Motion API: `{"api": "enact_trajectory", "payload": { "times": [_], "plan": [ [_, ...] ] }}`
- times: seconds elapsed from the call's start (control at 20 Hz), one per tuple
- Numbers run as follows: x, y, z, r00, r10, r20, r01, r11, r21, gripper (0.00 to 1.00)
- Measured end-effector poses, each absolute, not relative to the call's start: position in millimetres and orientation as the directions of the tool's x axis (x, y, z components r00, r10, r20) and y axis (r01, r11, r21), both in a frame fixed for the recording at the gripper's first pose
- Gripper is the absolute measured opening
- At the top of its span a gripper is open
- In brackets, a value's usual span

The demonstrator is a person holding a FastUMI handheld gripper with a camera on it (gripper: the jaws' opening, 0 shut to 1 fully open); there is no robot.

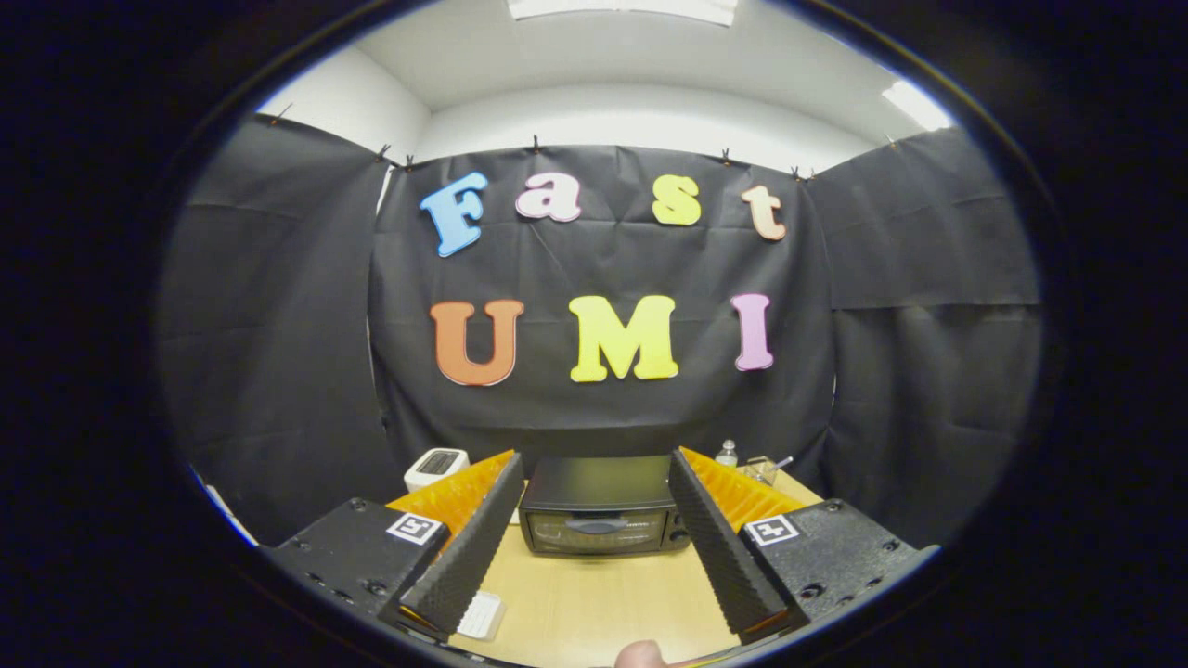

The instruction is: Open the toaster oven, put the food inside, and close the toaster oven door.

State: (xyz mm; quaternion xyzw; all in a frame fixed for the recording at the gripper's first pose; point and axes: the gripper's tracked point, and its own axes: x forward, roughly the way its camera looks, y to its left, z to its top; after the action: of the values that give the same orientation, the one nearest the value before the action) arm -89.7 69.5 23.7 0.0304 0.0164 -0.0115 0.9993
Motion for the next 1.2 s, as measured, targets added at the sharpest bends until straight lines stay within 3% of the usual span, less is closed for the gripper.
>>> {"api": "enact_trajectory", "payload": {
  "times": [1.2],
  "plan": [
    [-76.1, 68.0, 23.7, 0.999, 0.024, -0.045, -0.021, 0.997, 0.074, 1.00]
  ]
}}
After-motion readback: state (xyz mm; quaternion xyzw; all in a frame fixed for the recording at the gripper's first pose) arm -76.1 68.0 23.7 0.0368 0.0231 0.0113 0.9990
